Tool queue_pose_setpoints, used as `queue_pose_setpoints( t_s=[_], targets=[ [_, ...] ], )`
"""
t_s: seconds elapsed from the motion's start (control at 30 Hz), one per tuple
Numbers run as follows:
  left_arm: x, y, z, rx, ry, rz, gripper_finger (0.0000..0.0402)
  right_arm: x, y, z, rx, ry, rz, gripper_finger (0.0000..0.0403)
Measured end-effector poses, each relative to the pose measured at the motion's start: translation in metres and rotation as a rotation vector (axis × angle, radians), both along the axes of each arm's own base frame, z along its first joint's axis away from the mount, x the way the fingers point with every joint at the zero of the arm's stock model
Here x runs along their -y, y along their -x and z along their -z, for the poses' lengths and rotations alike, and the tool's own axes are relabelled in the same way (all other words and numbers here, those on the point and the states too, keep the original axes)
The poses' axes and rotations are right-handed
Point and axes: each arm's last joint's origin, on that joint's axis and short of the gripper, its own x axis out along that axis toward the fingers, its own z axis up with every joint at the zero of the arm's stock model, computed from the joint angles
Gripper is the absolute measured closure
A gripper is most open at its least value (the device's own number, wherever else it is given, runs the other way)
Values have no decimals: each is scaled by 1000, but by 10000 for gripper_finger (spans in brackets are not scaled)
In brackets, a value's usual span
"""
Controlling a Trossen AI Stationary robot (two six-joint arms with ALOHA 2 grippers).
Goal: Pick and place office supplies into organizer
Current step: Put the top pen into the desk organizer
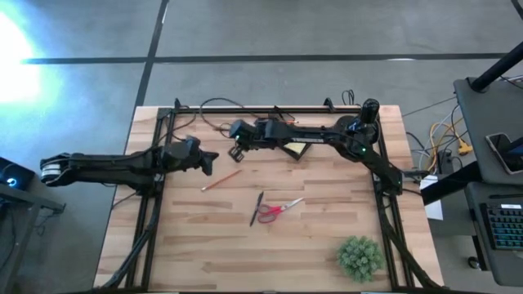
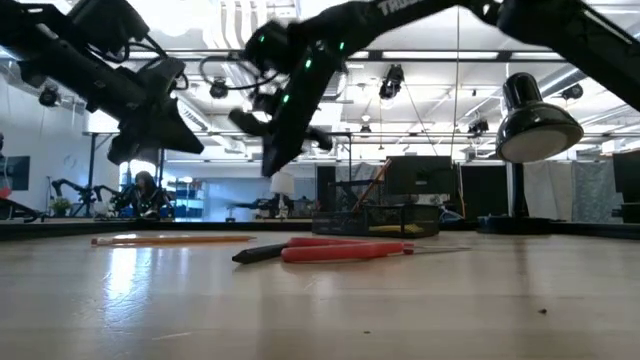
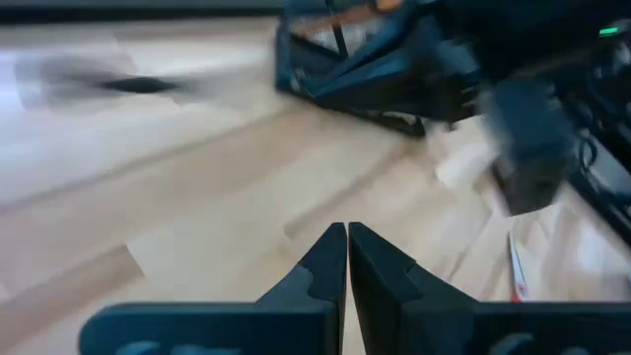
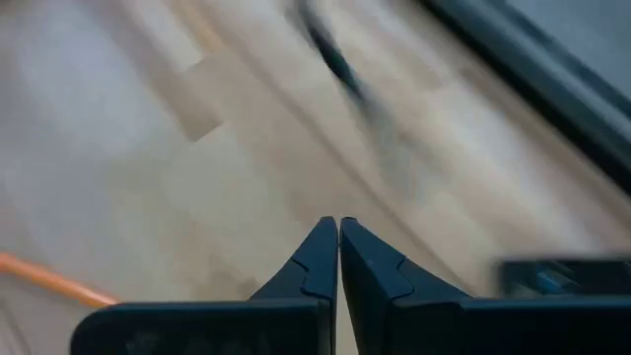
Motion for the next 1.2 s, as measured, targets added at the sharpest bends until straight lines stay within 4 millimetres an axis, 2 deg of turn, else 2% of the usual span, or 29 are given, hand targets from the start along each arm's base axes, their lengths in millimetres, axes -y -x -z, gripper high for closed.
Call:
queue_pose_setpoints(
  t_s=[0.17, 0.33, 0.47, 0.57, 0.63, 0.73, 0.87, 0.97, 1.07, 1.2],
  targets=[
    [-5, 0, -1, -3, -6, -39, 402, -7, 23, -31, -51, 61, 135, 398],
    [-11, -1, -1, -18, -8, -81, 402, -12, 33, -50, -46, 80, 95, 397],
    [-14, 1, -12, 17, -49, -148, 402, -12, 37, -48, -96, 70, 60, 396],
    [-18, 4, -20, 29, -96, -137, 402, -12, 38, -46, -116, 31, 23, 395],
    [-21, 4, -20, 1, -119, -66, 402, -14, 38, -46, -129, -7, -50, 395],
    [-30, 1, -8, -89, -110, 86, 398, -20, 40, -44, -196, 24, -164, 389],
    [-46, -2, 11, -244, -98, 107, 362, -22, 45, -44, -275, 50, -243, 354],
    [-62, -8, 10, -293, -115, 111, 314, -22, 55, -49, -332, 42, -230, 311],
    [-77, -17, 8, -361, -183, 174, 263, -25, 64, -66, -332, 64, -242, 269],
    [-93, -31, 7, -467, -367, 317, 217, -40, 81, -103, -250, 103, -256, 235]
  ],
)
